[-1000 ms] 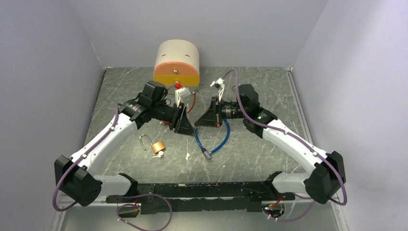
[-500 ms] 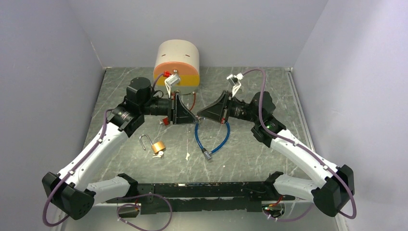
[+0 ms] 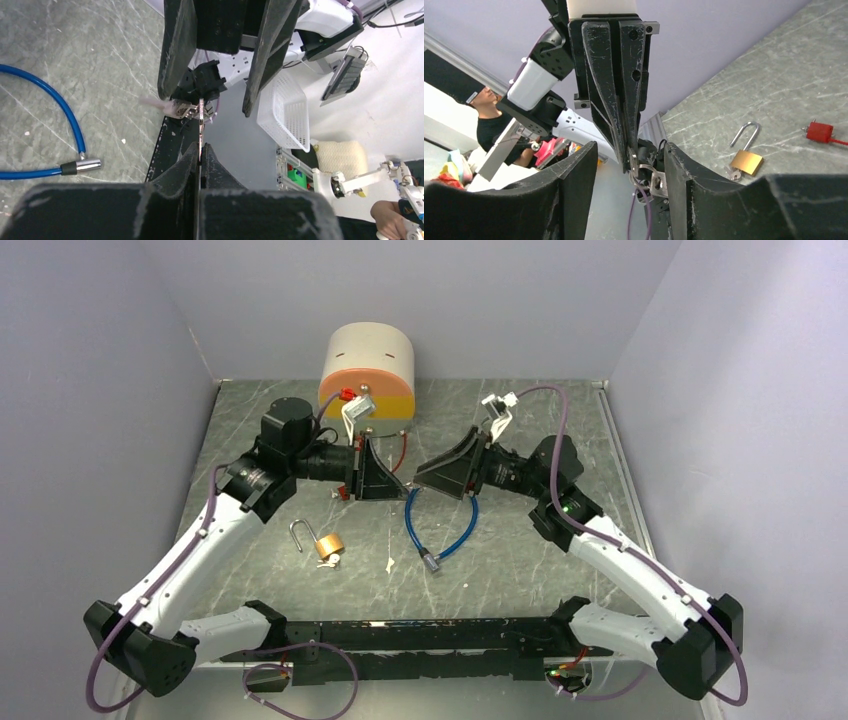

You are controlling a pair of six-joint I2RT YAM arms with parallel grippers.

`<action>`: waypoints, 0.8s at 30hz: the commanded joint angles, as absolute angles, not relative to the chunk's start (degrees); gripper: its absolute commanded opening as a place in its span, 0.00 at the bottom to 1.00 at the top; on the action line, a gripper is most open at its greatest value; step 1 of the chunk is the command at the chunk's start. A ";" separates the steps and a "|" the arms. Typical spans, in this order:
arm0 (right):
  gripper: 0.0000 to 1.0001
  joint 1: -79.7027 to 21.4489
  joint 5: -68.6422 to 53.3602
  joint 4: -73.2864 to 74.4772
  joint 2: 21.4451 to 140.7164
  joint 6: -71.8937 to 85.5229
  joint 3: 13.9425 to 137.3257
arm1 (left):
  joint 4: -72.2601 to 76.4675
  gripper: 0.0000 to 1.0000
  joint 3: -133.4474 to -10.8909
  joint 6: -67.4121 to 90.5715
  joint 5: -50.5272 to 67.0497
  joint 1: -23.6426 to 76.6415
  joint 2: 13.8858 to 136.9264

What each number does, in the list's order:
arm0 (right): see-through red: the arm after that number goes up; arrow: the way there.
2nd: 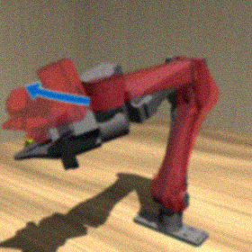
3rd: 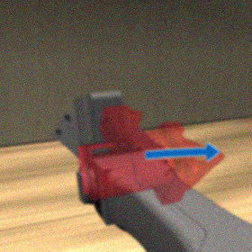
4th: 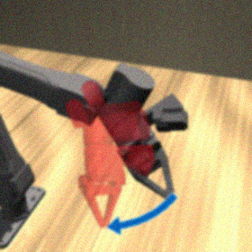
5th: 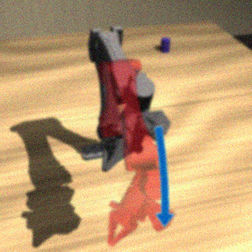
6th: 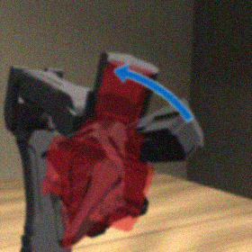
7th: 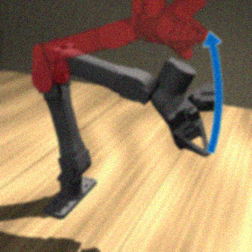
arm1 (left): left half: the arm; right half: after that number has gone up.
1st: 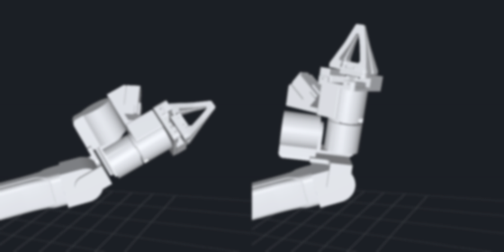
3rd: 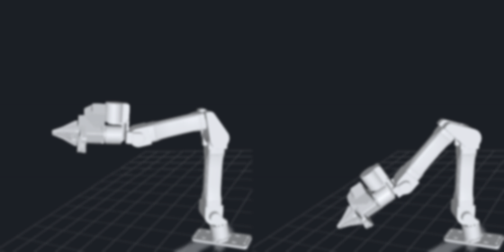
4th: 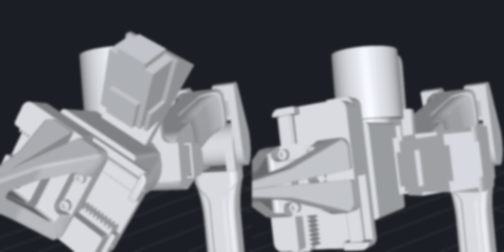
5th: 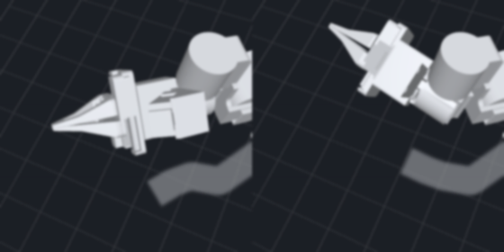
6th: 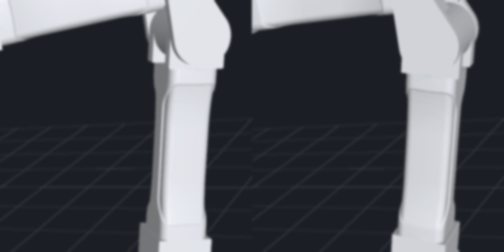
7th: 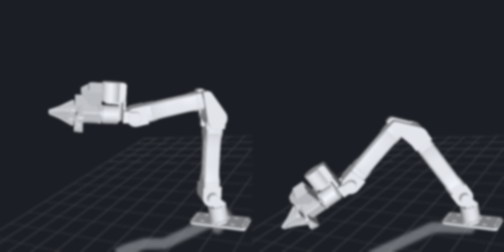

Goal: Unlock with the key

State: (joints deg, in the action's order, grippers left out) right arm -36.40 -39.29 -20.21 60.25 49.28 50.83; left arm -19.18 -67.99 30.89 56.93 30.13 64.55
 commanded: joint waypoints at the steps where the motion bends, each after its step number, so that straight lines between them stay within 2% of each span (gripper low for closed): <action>1: 0.54 -36.41 -39.81 -21.35 57.54 46.57 51.77 | -29.99 0.03 -75.08 19.74 61.06 30.14 64.01; 6: 0.43 -36.39 -45.10 -19.79 57.99 42.23 53.36 | -38.77 0.03 -78.48 13.71 63.42 30.14 65.55; 13: 0.50 -36.56 -49.77 -13.47 62.53 37.55 59.45 | -43.22 0.02 -79.94 10.01 65.89 30.12 67.03; 24: 0.45 -37.98 -55.73 -9.87 66.74 37.49 60.89 | -41.32 0.03 -78.86 10.84 63.49 30.12 66.84</action>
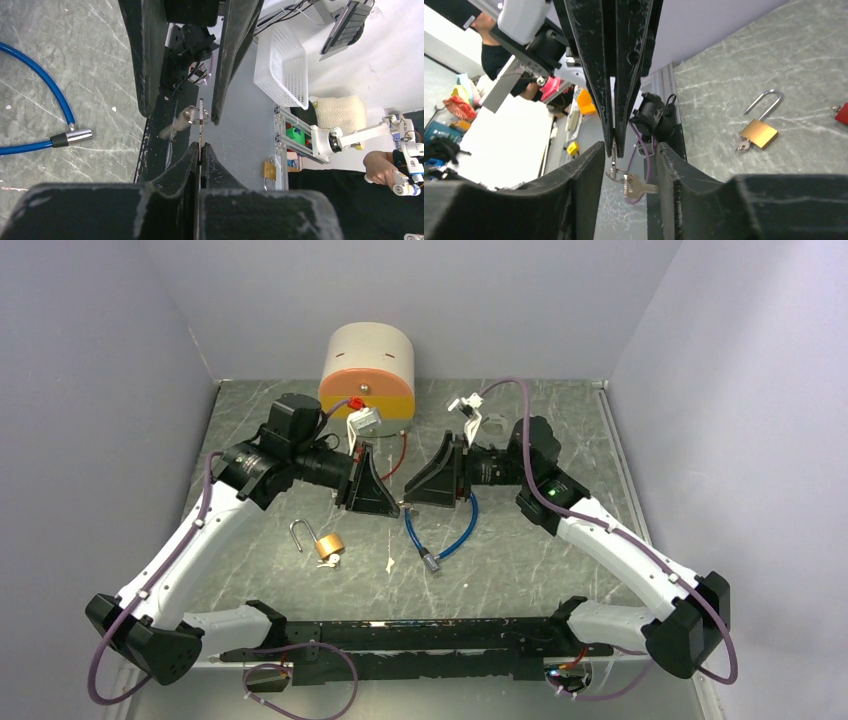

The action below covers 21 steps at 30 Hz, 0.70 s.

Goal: Unlock with the key

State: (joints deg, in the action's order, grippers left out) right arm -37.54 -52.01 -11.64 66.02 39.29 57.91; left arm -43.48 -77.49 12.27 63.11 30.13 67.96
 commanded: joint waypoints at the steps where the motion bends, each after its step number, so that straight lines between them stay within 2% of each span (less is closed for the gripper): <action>1: 0.41 -38.05 -56.46 -9.62 66.98 37.48 60.91 | -41.25 0.03 -78.88 10.77 63.38 30.10 66.88; 4: 0.20 -38.06 -57.58 -11.09 66.99 38.53 60.21 | -41.66 0.02 -79.21 10.25 63.38 30.07 67.42; 7: 0.03 -37.99 -58.78 -12.18 66.76 38.80 59.81 | -42.81 0.03 -79.85 9.09 63.78 30.13 68.07; 8: 0.00 -37.89 -59.10 -11.56 66.71 38.49 60.01 | -43.55 0.02 -80.35 8.59 63.81 30.14 68.30; 13: 0.00 -37.84 -58.74 -8.92 66.24 36.72 60.58 | -44.04 0.02 -81.21 8.46 62.10 30.10 68.73; 14: 0.00 -37.74 -57.49 -8.23 65.93 36.01 60.45 | -43.75 0.08 -81.21 8.96 61.13 30.12 68.77; 17: 0.00 -36.66 -51.17 -4.64 64.71 33.99 59.44 | -42.50 0.42 -80.65 10.81 55.64 30.13 68.50; 19: 0.00 -34.38 -45.97 -2.08 63.64 33.72 57.33 | -40.46 0.68 -78.92 13.72 46.50 30.12 67.75; 21: 0.00 -31.31 -39.36 1.05 62.22 34.71 53.78 | -37.32 0.85 -75.25 17.65 35.74 30.12 66.60</action>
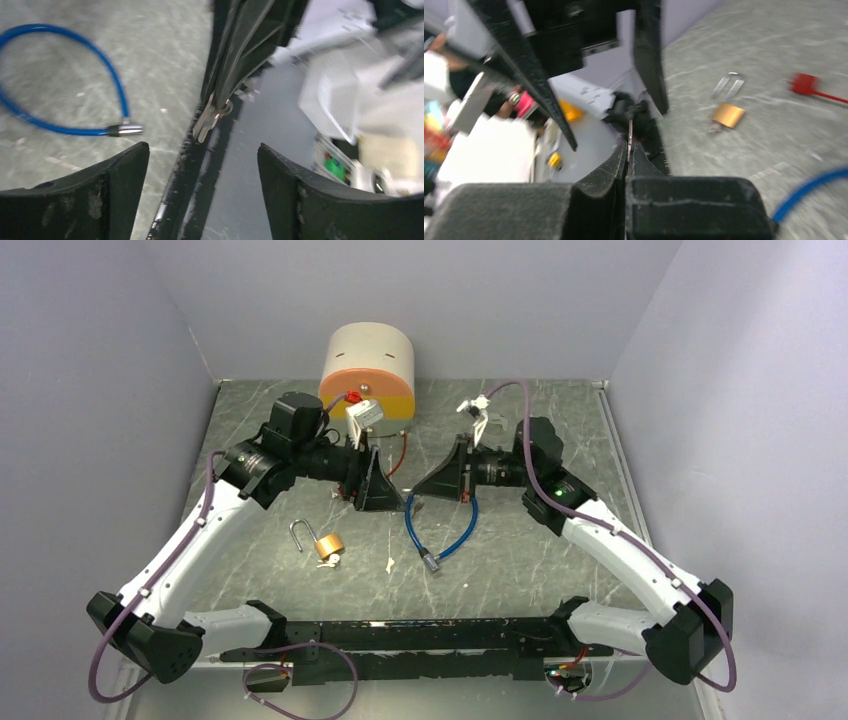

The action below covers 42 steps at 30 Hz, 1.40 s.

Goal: Unlock with the key

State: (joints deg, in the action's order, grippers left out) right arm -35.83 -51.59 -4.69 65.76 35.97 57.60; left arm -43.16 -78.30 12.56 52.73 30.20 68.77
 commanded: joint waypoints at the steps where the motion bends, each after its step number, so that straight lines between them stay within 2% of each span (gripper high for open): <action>1: 0.00 -29.64 -35.72 2.78 61.36 35.55 51.85 | -35.81 0.89 -72.66 19.18 31.60 30.14 66.53; 2: 0.00 -28.22 -31.91 4.73 60.42 36.22 50.04 | -34.80 0.91 -71.17 20.94 26.43 30.10 66.81; 5: 0.00 -26.34 -15.77 11.84 56.96 38.08 45.90 | -36.06 0.83 -68.24 32.73 6.99 30.15 68.62; 8: 0.00 -25.95 -5.60 16.89 53.97 40.86 42.13 | -33.62 0.79 -63.43 40.52 1.78 30.63 70.90; 10: 0.00 -25.63 -3.38 17.96 52.57 42.70 39.91 | -33.12 0.77 -62.24 44.36 1.88 31.22 74.20; 13: 0.00 -25.64 -2.32 18.14 50.82 45.20 36.81 | -32.43 0.76 -62.97 47.57 3.25 34.07 81.33; 19: 0.00 -25.49 -2.11 17.01 49.40 49.52 32.26 | -33.40 0.82 -68.66 48.54 1.05 40.11 95.56; 25: 0.00 -25.45 -2.56 16.92 49.66 51.46 29.24 | -37.13 0.80 -73.18 53.60 0.11 43.72 104.11; 31: 0.00 -25.51 -3.50 14.98 49.76 52.21 26.12 | -37.83 0.72 -73.71 57.03 0.47 47.55 108.11; 36: 0.00 -25.46 -3.34 14.45 50.49 52.12 24.91 | -44.10 0.67 -77.03 59.10 -1.82 50.26 110.92; 39: 0.00 -25.46 -3.25 14.16 50.91 52.27 24.45 | -47.24 0.59 -78.39 59.96 -3.80 51.78 111.66; 42: 0.00 -25.40 -3.64 14.53 51.52 52.16 24.71 | -49.52 0.57 -79.91 60.32 -3.73 53.01 113.50</action>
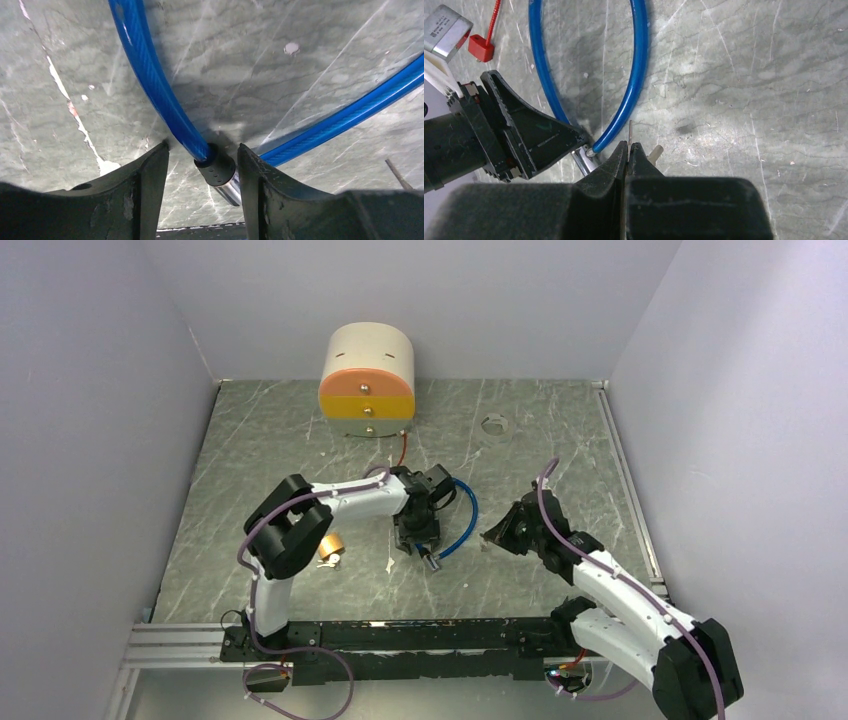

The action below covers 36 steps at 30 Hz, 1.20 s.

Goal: Unlock with the key

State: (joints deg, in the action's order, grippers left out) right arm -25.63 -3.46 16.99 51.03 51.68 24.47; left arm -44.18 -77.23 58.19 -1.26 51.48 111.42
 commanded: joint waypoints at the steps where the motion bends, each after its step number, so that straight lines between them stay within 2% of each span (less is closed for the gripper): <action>1: 0.00 -25.40 -3.75 14.78 51.65 52.12 24.84 | -50.12 0.57 -80.19 60.47 -3.44 53.34 114.22; 3: 0.00 -25.41 -4.22 15.15 51.99 52.16 25.13 | -50.26 0.54 -80.08 60.74 -2.77 53.78 115.13; 4: 0.00 -25.42 -4.59 15.34 52.21 52.16 25.32 | -49.78 0.49 -79.66 60.88 -2.36 53.86 115.31; 7: 0.00 -25.48 -7.01 15.72 52.85 52.34 26.08 | -47.20 0.28 -78.34 60.58 -1.56 53.90 115.01; 9: 0.00 -25.42 -9.69 14.67 52.95 52.74 25.83 | -46.17 0.08 -78.31 60.31 -1.78 53.73 114.56; 10: 0.00 -25.48 -11.08 13.82 52.85 53.00 25.54 | -45.31 0.03 -78.20 60.15 -1.46 53.66 114.12; 14: 0.00 -25.49 -15.30 8.16 50.96 54.92 23.10 | -40.55 0.03 -77.10 60.37 -0.60 52.86 110.36; 19: 0.00 -25.49 -18.39 5.63 46.45 53.62 23.14 | -41.57 0.03 -78.17 64.47 -1.75 51.60 106.43; 24: 0.00 -25.58 -23.03 10.32 43.89 50.14 27.40 | -39.94 0.03 -77.24 72.01 -2.10 50.71 101.64; 29: 0.00 -25.62 -24.13 10.30 38.72 48.44 26.51 | -36.92 0.03 -73.90 80.33 -5.66 50.38 96.27; 36: 0.00 -25.67 -25.99 9.02 39.68 47.50 26.91 | -29.34 0.02 -68.35 89.62 -4.26 49.42 91.45</action>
State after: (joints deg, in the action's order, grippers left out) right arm -25.58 -24.29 10.72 39.18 49.21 24.49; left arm -36.42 -70.72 81.19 -3.84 50.02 95.24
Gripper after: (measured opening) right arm 0.015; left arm 0.179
